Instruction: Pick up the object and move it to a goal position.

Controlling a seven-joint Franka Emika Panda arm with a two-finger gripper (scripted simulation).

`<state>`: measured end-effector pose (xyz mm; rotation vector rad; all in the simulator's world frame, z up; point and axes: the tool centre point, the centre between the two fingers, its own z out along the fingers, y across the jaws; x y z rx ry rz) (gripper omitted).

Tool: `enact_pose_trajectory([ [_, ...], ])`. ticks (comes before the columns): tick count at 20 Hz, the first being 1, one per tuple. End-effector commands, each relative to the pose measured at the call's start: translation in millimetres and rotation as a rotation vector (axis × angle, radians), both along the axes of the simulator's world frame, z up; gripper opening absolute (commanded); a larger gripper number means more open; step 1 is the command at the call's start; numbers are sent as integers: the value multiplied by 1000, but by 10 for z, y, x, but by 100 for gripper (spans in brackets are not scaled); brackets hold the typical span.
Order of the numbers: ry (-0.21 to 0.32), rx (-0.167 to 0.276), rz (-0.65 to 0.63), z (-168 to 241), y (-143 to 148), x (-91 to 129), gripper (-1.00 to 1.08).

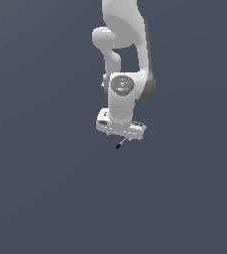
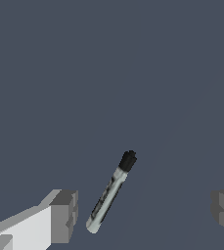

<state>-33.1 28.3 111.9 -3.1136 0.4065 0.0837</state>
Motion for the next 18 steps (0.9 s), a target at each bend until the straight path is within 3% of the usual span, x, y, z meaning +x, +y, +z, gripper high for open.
enact_pose_trajectory([
  [1,-6,-3,-60,-73,49,-47,100],
  [18,-43,-18,-423,-461,273,-356,100],
])
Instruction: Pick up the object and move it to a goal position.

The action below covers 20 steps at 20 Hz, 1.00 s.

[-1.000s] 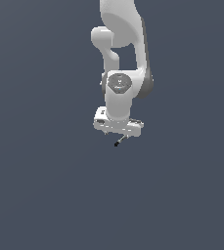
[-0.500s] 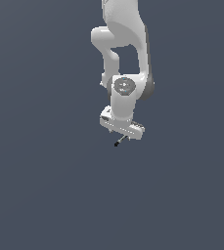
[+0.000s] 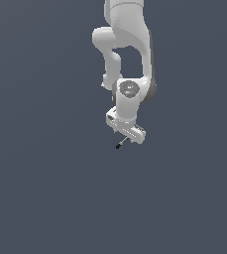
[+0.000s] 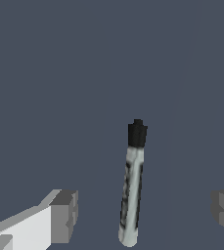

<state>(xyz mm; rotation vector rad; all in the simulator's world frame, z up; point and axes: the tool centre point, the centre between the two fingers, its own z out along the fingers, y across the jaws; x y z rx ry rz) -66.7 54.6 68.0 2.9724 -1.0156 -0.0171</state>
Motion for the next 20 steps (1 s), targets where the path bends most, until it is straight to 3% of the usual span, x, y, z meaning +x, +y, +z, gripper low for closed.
enact_pose_trajectory([
  [1,-4,-1,-36,-33,15,-31,100],
  [20,-10,-3,-86,-314,37,-87,100],
])
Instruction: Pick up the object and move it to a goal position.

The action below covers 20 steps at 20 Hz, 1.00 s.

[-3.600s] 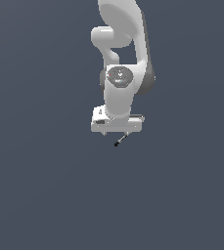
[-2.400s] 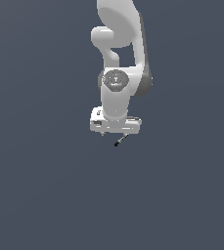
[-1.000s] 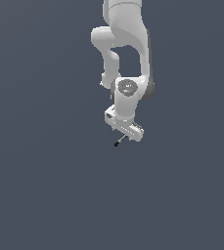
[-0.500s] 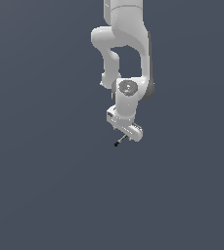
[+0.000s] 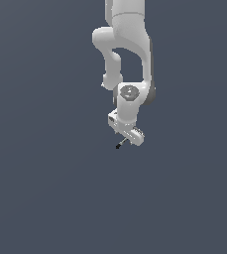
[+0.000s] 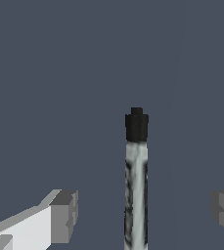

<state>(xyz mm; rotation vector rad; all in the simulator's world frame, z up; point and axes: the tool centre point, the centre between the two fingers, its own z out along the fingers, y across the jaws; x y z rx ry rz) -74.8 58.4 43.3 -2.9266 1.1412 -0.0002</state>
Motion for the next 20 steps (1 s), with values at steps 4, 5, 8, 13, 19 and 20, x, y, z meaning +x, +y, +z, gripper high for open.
enact_pose_trajectory([
  [4,1,0,-2,-243,-2,-10,100],
  [5,1,0,-2,-273,0,-9,100],
  [8,0,0,-3,-326,0,-5,100],
  [13,0,0,-3,-336,1,-3,-100],
  [19,0,0,-3,-336,1,-3,-100],
  [20,0,0,-3,-336,1,-3,-100],
])
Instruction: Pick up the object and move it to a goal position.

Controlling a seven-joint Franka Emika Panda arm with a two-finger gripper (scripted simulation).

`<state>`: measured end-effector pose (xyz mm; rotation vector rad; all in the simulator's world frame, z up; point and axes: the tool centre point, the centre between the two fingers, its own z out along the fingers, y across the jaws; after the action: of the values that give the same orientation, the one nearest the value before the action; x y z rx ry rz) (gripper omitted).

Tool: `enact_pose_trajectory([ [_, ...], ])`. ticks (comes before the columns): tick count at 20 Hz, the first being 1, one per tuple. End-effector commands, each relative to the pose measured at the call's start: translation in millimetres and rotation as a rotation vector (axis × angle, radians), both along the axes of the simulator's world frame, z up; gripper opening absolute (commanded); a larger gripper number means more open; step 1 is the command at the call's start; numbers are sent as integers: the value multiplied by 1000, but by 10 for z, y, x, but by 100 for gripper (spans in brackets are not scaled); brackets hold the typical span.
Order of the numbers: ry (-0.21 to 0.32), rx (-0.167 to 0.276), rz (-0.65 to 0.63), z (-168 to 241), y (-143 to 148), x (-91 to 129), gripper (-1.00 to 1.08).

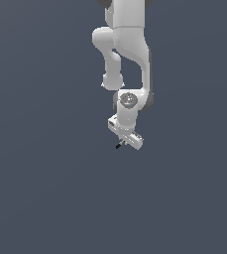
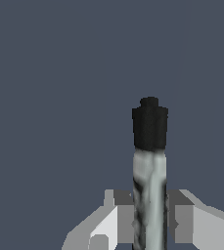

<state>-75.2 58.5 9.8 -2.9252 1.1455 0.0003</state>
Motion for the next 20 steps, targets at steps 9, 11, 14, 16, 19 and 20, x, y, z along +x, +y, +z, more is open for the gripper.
enact_pose_trajectory([
  [9,0,0,0,25,-29,-116,-100],
  [11,0,0,0,39,-46,-183,-100],
  [14,0,0,0,68,-79,-313,-100],
  [16,0,0,0,90,-105,-414,-100],
  [19,0,0,0,119,-139,-544,-100],
  [20,0,0,0,127,-148,-580,-100],
])
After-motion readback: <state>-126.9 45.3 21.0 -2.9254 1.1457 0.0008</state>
